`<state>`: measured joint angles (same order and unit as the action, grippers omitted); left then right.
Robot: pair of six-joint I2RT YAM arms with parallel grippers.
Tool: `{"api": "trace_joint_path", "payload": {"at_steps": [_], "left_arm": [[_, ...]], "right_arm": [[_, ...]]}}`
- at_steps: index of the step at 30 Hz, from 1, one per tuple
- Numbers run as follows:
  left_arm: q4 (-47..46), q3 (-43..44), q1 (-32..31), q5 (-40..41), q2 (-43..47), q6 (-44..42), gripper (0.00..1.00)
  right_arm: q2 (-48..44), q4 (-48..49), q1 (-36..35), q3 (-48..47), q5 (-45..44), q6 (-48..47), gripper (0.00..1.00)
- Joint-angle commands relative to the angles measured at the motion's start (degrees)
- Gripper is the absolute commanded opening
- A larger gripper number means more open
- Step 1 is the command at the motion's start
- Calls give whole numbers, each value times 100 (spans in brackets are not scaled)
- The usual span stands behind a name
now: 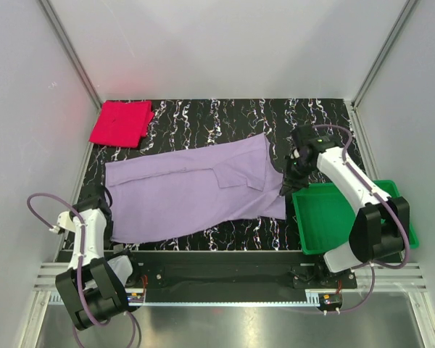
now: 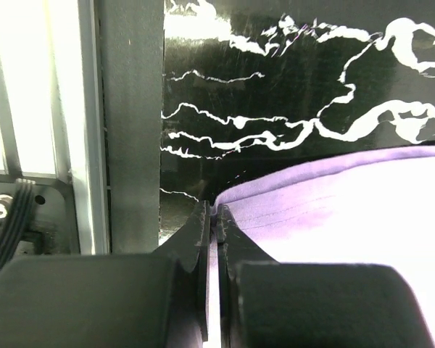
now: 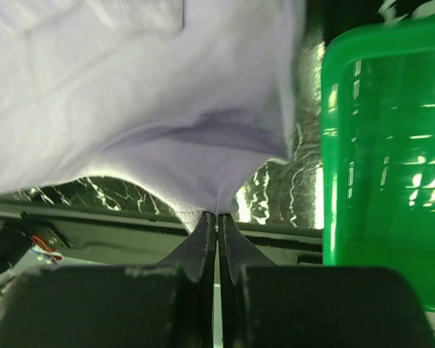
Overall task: Fold and stack the t-shirts
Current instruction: Fold the tshirt
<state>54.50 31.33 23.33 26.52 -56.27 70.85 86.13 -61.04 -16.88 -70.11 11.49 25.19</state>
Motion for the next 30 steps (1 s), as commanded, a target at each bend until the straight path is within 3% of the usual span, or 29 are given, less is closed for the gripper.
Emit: {"api": "trace_joint_path", "payload": {"at_steps": [1,5,13,19,22,30], "left_arm": [[157,391,22,450,-59,-238,0],[192,820,-4,450,-287,-466,0],[122,1559,-162,722,-1087,-686,0],[376,2480,-741,994,-2167,-547,0],[719,3147,-909,1276,-2862,-476,5],[1036,4108,-918,1215,-3961,-458,6]], "right_arm": [[-254,-5,176,-267,-147,-278,0],[-158,144,466,-381,-24,-304,0],[676,206,616,-1522,47,-383,0],[1424,197,651,-2437,12,-366,0],[1766,197,660,-2832,-41,-366,0],[2575,241,660,-3588,64,-366,0]]}}
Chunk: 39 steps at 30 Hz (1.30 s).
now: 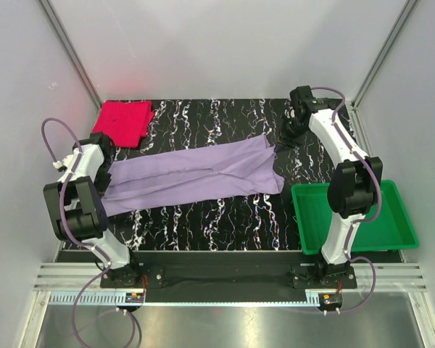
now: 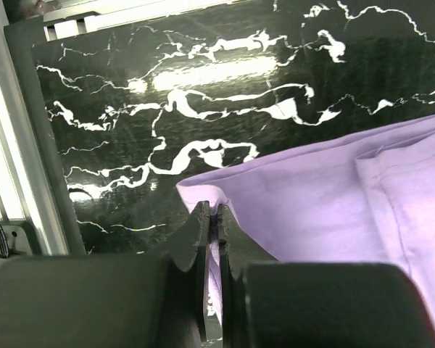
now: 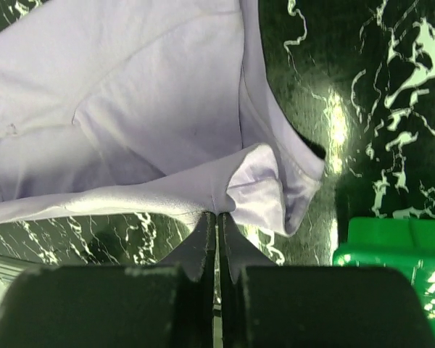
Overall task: Fold and stack the t-shirts
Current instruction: Fold the tshirt
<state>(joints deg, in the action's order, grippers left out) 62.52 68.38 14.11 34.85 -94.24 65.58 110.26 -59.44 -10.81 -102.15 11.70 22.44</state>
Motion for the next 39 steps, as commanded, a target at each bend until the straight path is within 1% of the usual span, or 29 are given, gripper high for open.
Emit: {"api": "trace_joint_path", "payload": {"at_steps": [1,7,11,18,26,30,32,38,39], "left_arm": [[269,491,-5,400,-339,60,6],[375,975,-48,400,-850,7,6],[462,1256,-110,382,-1201,-37,8],[507,1608,-145,321,-1641,-116,10],[559,1951,-207,259,-1931,-160,11],[577,2021,-242,259,-2064,-186,14],[577,2048,-259,259,-2116,-212,18],[586,2329,-260,347,-2222,-370,19],[586,2355,-268,364,-2231,-388,21]], "right_arm": [[215,73,70,-437,34,-99,0],[575,91,79,-710,34,-64,0],[786,73,96,-938,-28,-55,0],[1033,82,132,-1211,-45,-29,0],[1261,205,211,-1386,25,-38,0],[1358,205,211,-1448,34,-46,0],[1402,231,211,-1439,42,-64,0],[1586,257,211,-1527,51,-55,0],[1604,266,211,-1536,43,-55,0]]}}
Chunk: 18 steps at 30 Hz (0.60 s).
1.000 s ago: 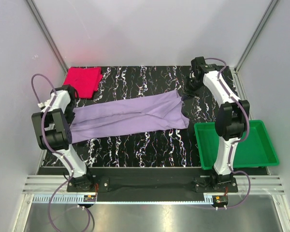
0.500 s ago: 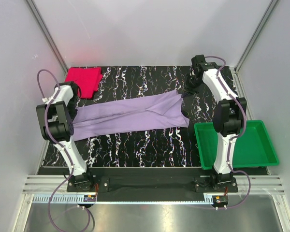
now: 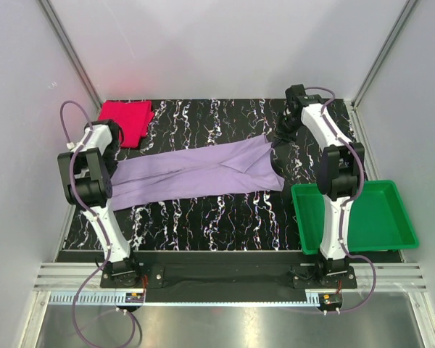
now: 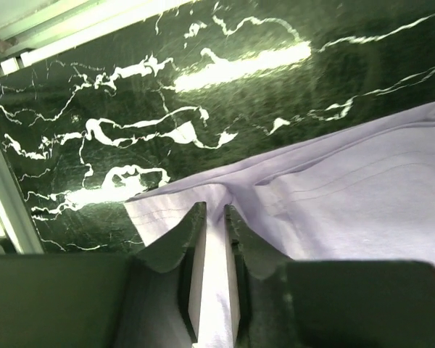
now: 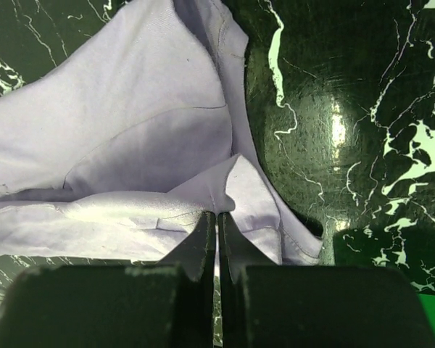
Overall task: Fold and stack the t-shirts
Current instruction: Fold the tshirt
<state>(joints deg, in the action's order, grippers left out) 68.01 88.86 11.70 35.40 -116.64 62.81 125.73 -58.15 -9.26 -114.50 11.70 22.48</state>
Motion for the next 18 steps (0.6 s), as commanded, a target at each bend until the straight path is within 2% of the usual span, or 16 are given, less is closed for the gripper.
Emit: {"api": "trace_joint_path", "payload": {"at_steps": [1,2,6,11,14,17,18], "left_arm": [[46,377,-28,327,10,-128,25],[46,413,-28,345,1,-163,33],[2,518,-45,520,167,-383,57],[-94,362,-80,793,606,-830,65],[-480,-34,-238,706,1090,-1216,68],[-1025,-745,-396,286,1685,-1690,72],[-1392,-1191,-432,118,1845,-1849,73]], "right_arm": [[83,163,56,-319,34,-51,0],[100,164,56,-336,34,-59,0],[206,225,64,-450,77,-33,0],[496,470,82,-687,279,159,0],[847,682,82,-1021,508,300,6],[1400,613,91,-1802,824,380,25],[1558,499,117,-2109,1060,406,29]]}}
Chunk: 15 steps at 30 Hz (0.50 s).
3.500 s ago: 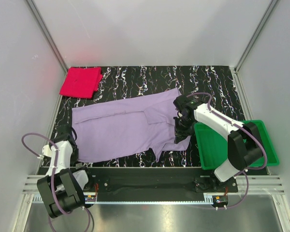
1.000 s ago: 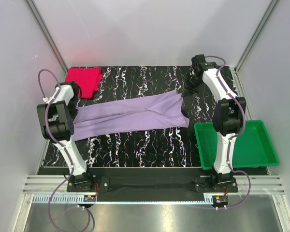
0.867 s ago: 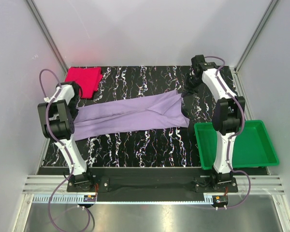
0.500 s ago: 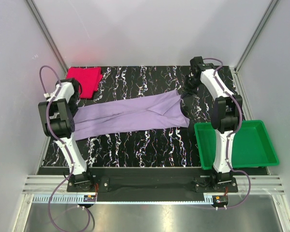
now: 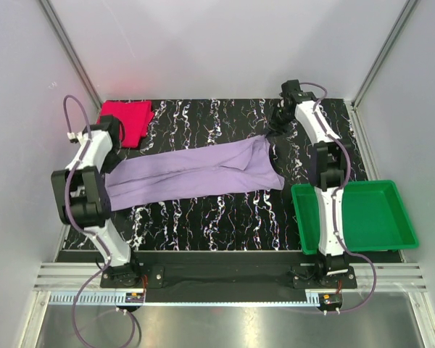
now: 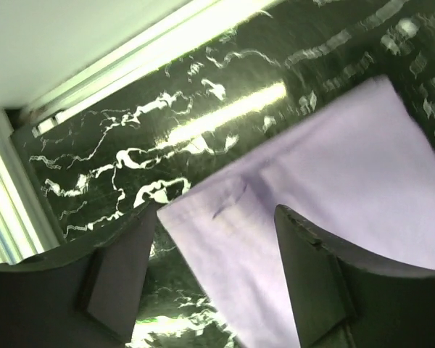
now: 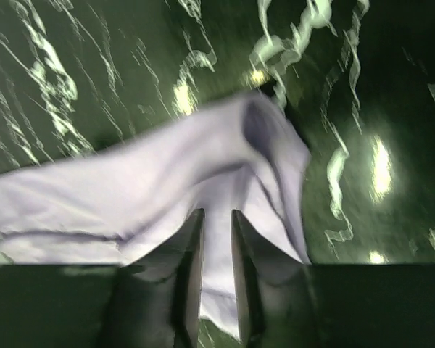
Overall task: Fold and stack the t-shirts
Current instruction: Fold the tshirt
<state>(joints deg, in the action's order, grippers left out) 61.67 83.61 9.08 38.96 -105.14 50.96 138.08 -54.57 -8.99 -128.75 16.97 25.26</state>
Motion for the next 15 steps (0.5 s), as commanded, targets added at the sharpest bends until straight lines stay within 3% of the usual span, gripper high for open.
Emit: {"api": "trace_joint_path", "payload": {"at_steps": [1,3,5,8,10,15], "left_arm": [[-936,-871,-187,-649,854,-814,75],[-1400,-1302,-196,-1151,1372,-1227,76],[-1727,-1830,-205,-2117,1889,-1735,75],[-2184,-2349,-196,-3258,2357,-2194,75],[-2396,-2525,-196,-3727,2709,-2283,75],[-2511,-2771,-205,-4818,3113,-2310,74]], "right_arm": [[621,-165,82,-1365,605,146,35],[790,-527,91,-2176,632,111,44],[625,-836,100,-2216,606,41,52],[-296,-680,47,-938,623,-3,53],[-1094,-146,-67,548,886,-47,53],[-1872,630,-357,2343,1288,110,54]]}}
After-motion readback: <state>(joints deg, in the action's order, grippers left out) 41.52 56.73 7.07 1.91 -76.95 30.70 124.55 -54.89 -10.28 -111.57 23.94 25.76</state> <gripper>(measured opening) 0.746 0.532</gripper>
